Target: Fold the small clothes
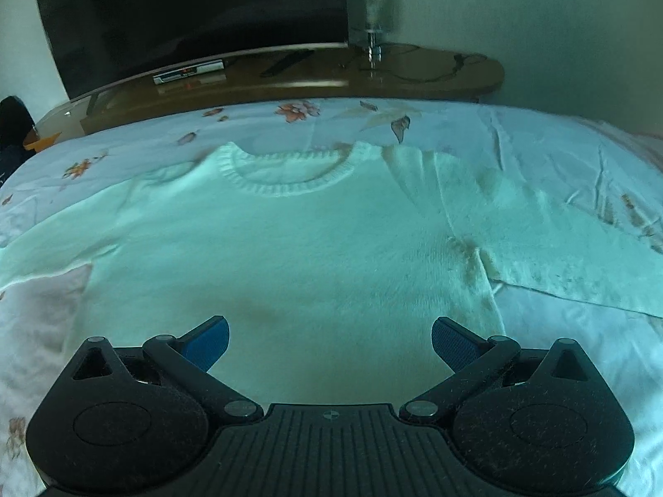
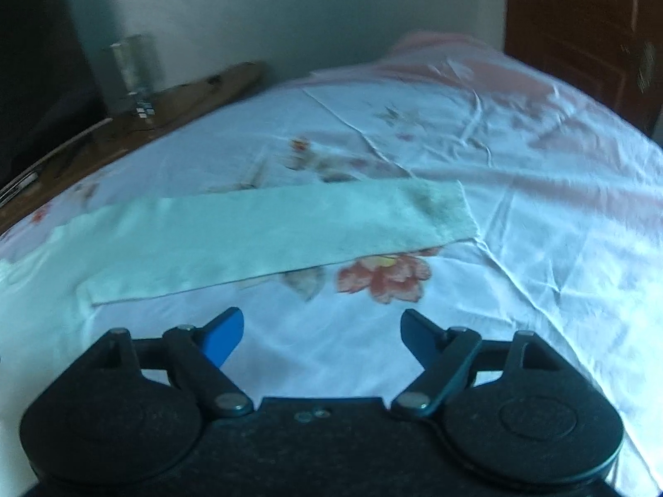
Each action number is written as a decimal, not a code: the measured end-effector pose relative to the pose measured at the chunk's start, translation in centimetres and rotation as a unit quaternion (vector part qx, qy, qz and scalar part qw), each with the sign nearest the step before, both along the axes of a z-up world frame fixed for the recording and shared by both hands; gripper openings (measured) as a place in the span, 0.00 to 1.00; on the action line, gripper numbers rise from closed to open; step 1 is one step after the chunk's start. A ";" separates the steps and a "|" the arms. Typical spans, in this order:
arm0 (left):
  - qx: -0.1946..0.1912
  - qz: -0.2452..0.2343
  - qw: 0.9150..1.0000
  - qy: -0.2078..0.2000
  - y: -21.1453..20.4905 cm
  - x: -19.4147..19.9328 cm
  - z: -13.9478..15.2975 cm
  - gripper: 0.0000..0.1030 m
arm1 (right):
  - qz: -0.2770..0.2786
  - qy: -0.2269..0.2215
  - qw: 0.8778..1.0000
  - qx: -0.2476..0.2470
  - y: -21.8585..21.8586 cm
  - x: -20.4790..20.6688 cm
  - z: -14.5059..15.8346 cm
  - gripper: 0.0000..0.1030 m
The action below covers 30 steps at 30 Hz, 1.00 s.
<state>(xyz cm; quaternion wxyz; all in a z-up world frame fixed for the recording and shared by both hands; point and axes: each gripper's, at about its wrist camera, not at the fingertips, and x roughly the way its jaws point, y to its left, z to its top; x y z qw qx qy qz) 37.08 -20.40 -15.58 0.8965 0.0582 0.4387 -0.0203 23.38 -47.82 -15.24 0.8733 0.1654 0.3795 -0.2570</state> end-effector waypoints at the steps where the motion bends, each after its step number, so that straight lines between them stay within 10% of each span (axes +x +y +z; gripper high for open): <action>1: 0.004 -0.003 1.000 0.002 -0.3 0.5 -0.4 1.00 | -0.005 0.003 1.000 0.008 -0.8 0.4 -0.6 0.76; 14: 0.008 0.023 1.000 0.011 -0.9 5.4 -3.4 1.00 | -0.048 -0.011 0.998 0.033 -7.2 4.2 -3.6 0.68; 19: -0.010 0.006 1.000 0.002 -0.6 5.8 -3.5 1.00 | -0.056 -0.047 0.997 0.027 -8.5 4.7 -3.7 0.22; 30: -0.018 -0.001 1.000 -0.001 2.7 6.1 -2.7 1.00 | -0.016 -0.108 0.994 -0.003 -5.8 5.8 -1.7 0.05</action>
